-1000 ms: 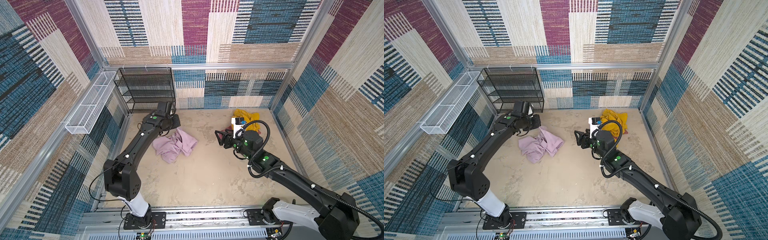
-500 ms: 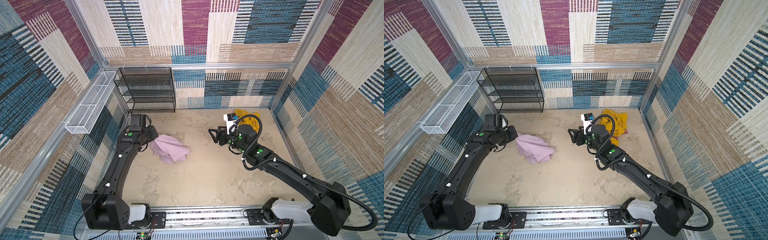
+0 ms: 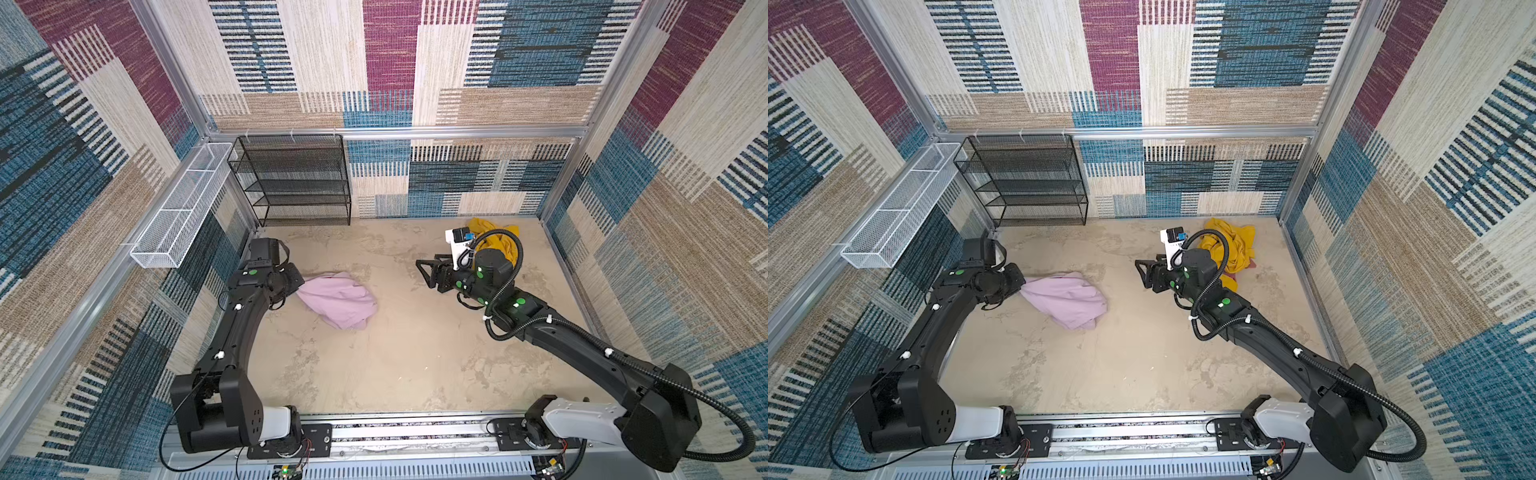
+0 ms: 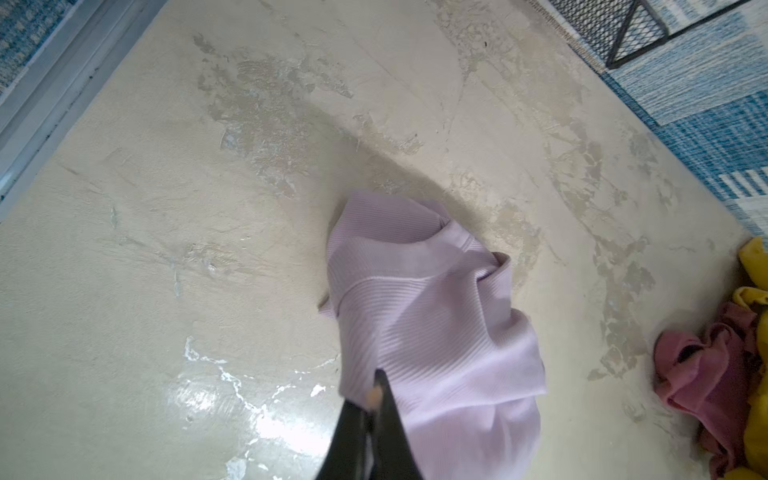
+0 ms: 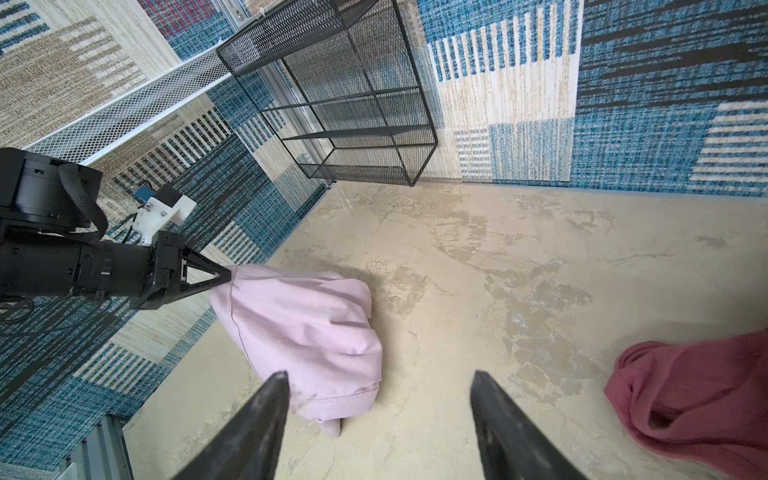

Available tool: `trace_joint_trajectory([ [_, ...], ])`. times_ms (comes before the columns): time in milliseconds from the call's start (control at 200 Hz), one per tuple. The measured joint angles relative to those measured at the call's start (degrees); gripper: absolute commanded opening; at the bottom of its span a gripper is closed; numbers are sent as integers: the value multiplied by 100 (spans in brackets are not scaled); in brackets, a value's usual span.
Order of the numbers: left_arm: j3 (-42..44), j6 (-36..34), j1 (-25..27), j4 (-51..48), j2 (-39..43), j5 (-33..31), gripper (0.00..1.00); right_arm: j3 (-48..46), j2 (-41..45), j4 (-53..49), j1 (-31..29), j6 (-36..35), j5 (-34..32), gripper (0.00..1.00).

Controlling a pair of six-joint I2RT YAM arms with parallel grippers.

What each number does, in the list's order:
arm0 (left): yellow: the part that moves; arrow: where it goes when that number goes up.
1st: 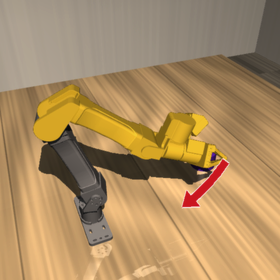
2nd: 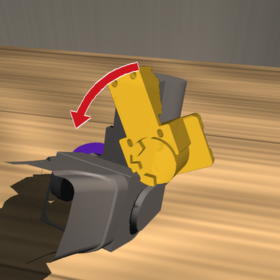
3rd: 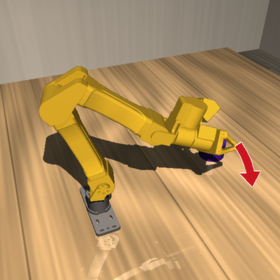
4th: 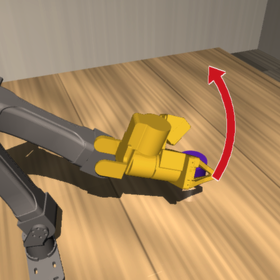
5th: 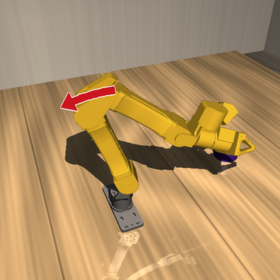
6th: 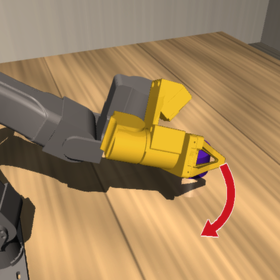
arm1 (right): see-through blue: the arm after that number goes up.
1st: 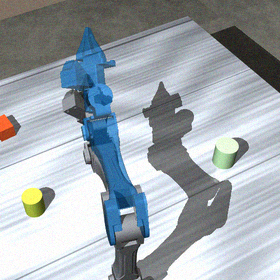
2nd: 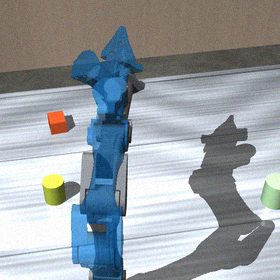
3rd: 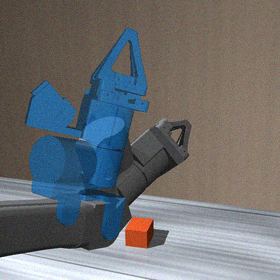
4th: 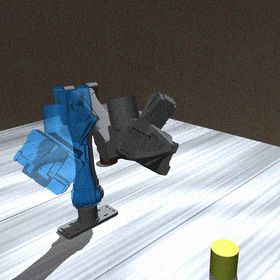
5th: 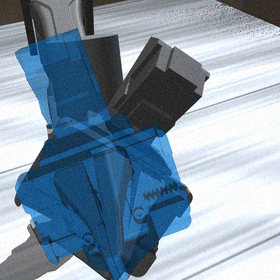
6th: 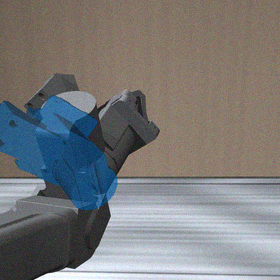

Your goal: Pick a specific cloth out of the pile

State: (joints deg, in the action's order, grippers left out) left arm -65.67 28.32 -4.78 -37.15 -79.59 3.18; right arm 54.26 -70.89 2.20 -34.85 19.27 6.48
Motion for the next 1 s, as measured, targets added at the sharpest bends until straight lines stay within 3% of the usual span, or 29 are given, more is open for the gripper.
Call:
trace_joint_trajectory([
  [391, 140, 0, -122, 227, -564, -131, 0, 0, -4, -11, 0, 17, 2, 72],
  [581, 140, 2, -138, 348, -809, -129, 28, 0, -28, -17, 0, 17, 2, 72],
  [721, 179, 2, -144, 350, -809, -129, 34, 0, -35, -37, 0, 17, 2, 72],
  [1002, 197, -2, -50, 275, -243, -149, 34, -7, -46, -35, 0, 17, 2, 72],
])
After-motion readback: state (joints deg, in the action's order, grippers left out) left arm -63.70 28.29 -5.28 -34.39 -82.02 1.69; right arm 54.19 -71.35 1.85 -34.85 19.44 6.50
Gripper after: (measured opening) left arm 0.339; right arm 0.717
